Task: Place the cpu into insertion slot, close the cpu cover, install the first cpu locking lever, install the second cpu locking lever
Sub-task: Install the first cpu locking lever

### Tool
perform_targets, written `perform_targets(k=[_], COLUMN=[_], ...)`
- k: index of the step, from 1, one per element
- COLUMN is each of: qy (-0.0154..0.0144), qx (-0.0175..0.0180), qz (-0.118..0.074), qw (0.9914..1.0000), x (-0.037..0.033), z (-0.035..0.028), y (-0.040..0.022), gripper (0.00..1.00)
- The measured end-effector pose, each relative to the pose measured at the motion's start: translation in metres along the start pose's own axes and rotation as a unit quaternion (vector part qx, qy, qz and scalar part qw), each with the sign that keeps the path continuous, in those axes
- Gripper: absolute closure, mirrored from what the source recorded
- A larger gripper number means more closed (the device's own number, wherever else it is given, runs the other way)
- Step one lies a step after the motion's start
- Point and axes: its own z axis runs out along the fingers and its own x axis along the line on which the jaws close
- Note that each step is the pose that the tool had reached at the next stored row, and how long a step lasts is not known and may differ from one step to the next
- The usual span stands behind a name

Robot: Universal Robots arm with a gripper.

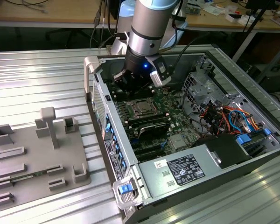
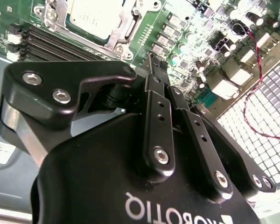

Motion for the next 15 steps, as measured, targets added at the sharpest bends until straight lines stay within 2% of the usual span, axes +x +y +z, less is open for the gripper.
perform_targets(k=[3,10,15], qy=[-0.0001,0.0002,0.0006], qx=[0.0001,0.0001,0.0004], qz=[-0.001,-0.011,-0.038], qw=[1.0,0.99994,0.99926], x=[0.0016,0.0022,0.0024], z=[0.0,0.0003,0.0007], y=[0.0,0.0087,0.0134], gripper=[0.89,0.89,0.89])
